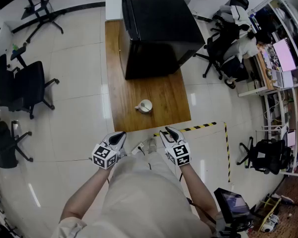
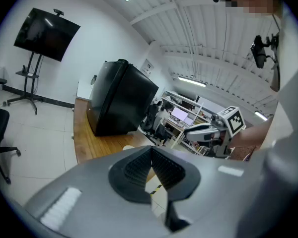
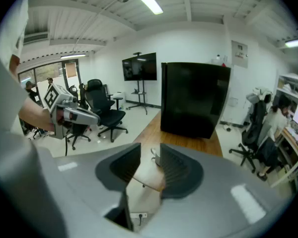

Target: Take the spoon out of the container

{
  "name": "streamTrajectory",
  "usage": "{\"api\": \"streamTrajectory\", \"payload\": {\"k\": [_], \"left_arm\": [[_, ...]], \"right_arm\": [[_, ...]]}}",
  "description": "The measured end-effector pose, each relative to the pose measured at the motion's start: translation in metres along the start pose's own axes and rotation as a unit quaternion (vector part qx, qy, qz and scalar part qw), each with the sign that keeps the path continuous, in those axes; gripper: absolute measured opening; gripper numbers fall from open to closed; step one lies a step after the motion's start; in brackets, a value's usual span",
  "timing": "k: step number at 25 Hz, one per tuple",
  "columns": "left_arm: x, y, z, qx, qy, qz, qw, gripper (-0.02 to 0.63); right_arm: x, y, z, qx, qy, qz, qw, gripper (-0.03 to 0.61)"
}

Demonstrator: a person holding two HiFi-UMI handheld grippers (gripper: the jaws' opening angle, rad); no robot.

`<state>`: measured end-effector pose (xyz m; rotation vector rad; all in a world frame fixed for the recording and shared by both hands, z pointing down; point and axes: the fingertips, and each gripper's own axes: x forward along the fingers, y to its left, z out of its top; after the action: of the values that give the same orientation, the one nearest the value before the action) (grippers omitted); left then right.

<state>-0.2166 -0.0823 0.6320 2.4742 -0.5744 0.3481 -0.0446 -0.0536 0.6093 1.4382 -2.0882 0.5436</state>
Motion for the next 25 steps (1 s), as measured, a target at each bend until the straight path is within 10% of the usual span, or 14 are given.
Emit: {"api": "streamTrajectory", "payload": {"k": [25], "left_arm": [[0.071,0.036,0.041,-0.014,0.009,0.172,0.9850,0.000]], "right_arm": [[0.202,-0.043,-0.089,-0.071,0.144,0.083,0.983,0.169]]}}
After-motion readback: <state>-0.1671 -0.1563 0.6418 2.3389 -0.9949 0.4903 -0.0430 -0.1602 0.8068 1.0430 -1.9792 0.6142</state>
